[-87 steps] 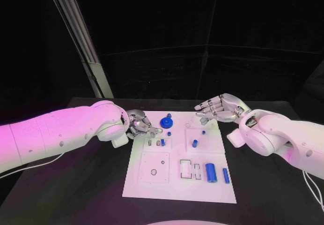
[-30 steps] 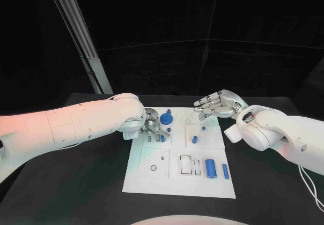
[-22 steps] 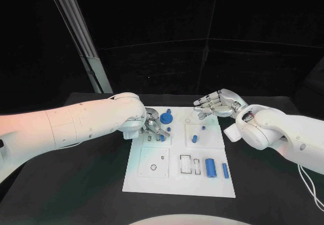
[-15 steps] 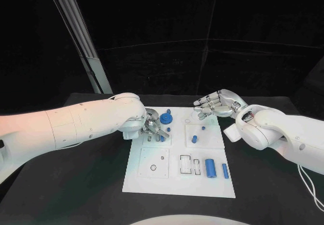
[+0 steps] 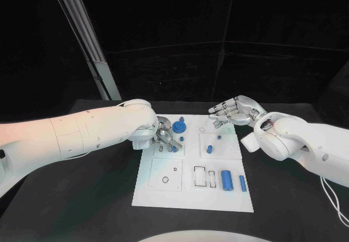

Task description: Assemble the parts on the task board

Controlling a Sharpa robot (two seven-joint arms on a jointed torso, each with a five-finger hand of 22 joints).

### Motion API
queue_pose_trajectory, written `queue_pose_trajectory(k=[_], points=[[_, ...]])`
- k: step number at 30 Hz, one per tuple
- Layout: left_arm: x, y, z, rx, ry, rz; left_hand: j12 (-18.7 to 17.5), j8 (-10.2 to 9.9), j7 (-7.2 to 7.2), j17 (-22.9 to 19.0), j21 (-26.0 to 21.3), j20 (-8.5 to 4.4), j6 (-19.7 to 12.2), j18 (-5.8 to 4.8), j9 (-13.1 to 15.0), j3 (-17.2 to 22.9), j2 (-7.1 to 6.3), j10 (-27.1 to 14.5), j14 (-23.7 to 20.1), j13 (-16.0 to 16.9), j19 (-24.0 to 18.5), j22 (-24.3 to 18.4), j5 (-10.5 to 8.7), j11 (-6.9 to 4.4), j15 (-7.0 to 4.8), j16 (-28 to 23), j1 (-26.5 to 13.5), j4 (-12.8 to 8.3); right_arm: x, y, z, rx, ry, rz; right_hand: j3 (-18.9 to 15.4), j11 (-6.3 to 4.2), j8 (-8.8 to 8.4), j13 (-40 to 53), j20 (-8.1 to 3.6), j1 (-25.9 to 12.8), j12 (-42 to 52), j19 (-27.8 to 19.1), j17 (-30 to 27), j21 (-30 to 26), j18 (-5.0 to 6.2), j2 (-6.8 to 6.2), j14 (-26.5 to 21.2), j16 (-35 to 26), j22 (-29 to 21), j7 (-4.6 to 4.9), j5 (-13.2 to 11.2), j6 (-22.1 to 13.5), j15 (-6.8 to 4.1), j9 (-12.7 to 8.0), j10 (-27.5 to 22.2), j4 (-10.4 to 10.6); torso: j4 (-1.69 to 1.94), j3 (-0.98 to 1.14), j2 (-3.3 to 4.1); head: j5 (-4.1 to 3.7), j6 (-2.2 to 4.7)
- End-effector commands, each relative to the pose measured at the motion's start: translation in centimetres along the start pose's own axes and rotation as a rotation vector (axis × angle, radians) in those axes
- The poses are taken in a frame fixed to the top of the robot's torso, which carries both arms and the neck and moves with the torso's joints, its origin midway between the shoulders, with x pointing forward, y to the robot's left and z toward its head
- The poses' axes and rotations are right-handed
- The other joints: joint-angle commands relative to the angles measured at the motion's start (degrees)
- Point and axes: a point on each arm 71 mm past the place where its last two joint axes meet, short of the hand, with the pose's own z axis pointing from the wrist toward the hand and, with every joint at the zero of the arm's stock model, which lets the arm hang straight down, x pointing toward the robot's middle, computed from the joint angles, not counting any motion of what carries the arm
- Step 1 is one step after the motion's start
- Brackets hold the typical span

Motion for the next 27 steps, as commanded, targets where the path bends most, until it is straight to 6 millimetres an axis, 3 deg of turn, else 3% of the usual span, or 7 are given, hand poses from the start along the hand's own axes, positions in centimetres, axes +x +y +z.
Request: queue_pose_trajectory(k=[1,5,6,13,16,21,27], points=[[0.0,0.0,0.0,-0.007,0.007,0.01,0.2,0.3,-0.01,15.1,0.3,-0.35,-0.3,-0.99,0.1,0.4,0.05,0.3,5.9,0.1,-0.1,0.0,0.25,0.03,-0.49,0.2,0.6,0.1,0.0,0.2,0.0,-0.013,0.0,-0.002,-0.3,-0.1,-0.15,0.0,0.35,-0.7,0.3,0.0,-0.1,-0.4,0.16,0.05,-0.2,-0.3,-0.1,0.13,0.1,-0.4,0.01,0.0,-0.4,0.1,0.01,0.0,-0.01,-0.01,0.0],[0.0,0.0,0.0,-0.007,0.007,0.01,0.2,0.3,-0.01,15.1,0.3,-0.35,-0.3,-0.99,0.1,0.4,0.05,0.3,5.9,0.1,-0.1,0.0,0.25,0.03,-0.49,0.2,0.6,0.1,0.0,0.2,0.0,-0.013,0.0,-0.002,-0.3,-0.1,-0.15,0.0,0.35,-0.7,0.3,0.0,-0.1,-0.4,0.16,0.05,-0.2,-0.3,-0.1,0.13,0.1,-0.4,0.01,0.0,-0.4,0.1,0.01,0.0,-0.01,-0.01,0.0],[0.0,0.0,0.0,-0.007,0.007,0.01,0.1,1.3,-0.55,15.1,0.2,-0.71,-1.9,-0.92,1.2,6.2,2.18,0.0,5.9,0.0,-0.3,-0.1,0.47,-0.48,-0.93,0.2,7.2,-3.2,0.0,0.2,0.0,-0.013,0.0,-0.002,-0.3,-0.07,-0.17,0.0,0.41,-0.9,0.4,0.0,-0.2,-0.6,0.16,0.15,-0.4,-0.4,-0.2,0.15,0.3,-0.5,0.07,0.0,-0.6,0.1,0.0,-0.05,0.02,0.08,-0.23],[0.3,-0.3,-0.3,0.028,0.011,-0.035,-0.2,0.8,-0.75,15.1,0.3,-1.12,-3.2,-0.95,1.2,13.7,1.85,-0.3,5.9,0.2,-0.3,0.2,1.88,-0.76,-1.27,0.2,12.5,-6.5,0.2,0.1,0.3,-0.007,0.018,0.0,-0.3,-0.05,-0.16,0.0,0.44,-0.8,0.4,0.0,-0.3,-0.8,0.16,0.24,-0.6,-0.4,-0.3,0.16,0.4,-0.6,0.09,0.0,-0.7,0.0,-0.02,-0.02,0.02,0.25,-0.32],[0.4,-0.3,-0.5,0.041,0.001,-0.051,-0.4,1.0,-0.01,15.1,0.3,-1.2,-3.7,-0.91,1.6,21.5,-0.63,-0.1,5.9,0.3,-0.3,0.3,5.63,-0.43,-1.13,0.2,13.3,-7.6,0.3,0.1,0.3,-0.006,0.022,0.0,-0.3,-0.05,-0.15,0.0,0.45,-0.8,0.4,0.0,-0.3,-0.8,0.16,0.28,-0.6,-0.4,-0.3,0.16,0.5,-0.6,0.1,0.0,-0.7,0.0,0.03,-0.02,-0.02,0.39,-0.52],[0.4,0.0,-0.9,0.051,-0.024,-0.076,0.1,3.5,0.04,15.1,0.3,-0.75,-4.1,-0.95,4.0,41.8,-8.16,0.8,5.9,0.7,-0.3,0.7,5.37,-0.49,-0.73,0.2,6.7,-8.3,0.2,0.0,0.3,-0.003,0.026,0.001,-0.2,-0.04,-0.15,0.0,0.47,-0.7,0.4,0.0,-0.3,-1.0,0.17,0.33,-0.7,-0.5,-0.4,0.18,0.7,-0.6,0.12,0.0,-0.8,-0.1,0.11,-0.05,-0.03,0.4,-0.75],[0.5,0.5,-1.3,0.052,-0.045,-0.095,0.4,4.8,0.01,15.1,0.3,-0.72,-4.5,-0.96,5.3,48.3,-10.21,1.1,5.9,0.7,-0.2,0.8,5.06,-0.48,-0.75,0.2,2.9,-9.9,0.2,0.0,0.3,-0.001,0.029,0.0,-0.3,0.01,-0.16,0.0,0.52,-0.8,0.5,-0.1,-0.4,-1.2,0.15,0.34,-0.9,-0.5,-0.5,0.22,0.8,-0.7,0.18,0.0,-0.9,-0.2,0.13,0.02,-0.07,0.54,-0.69]])
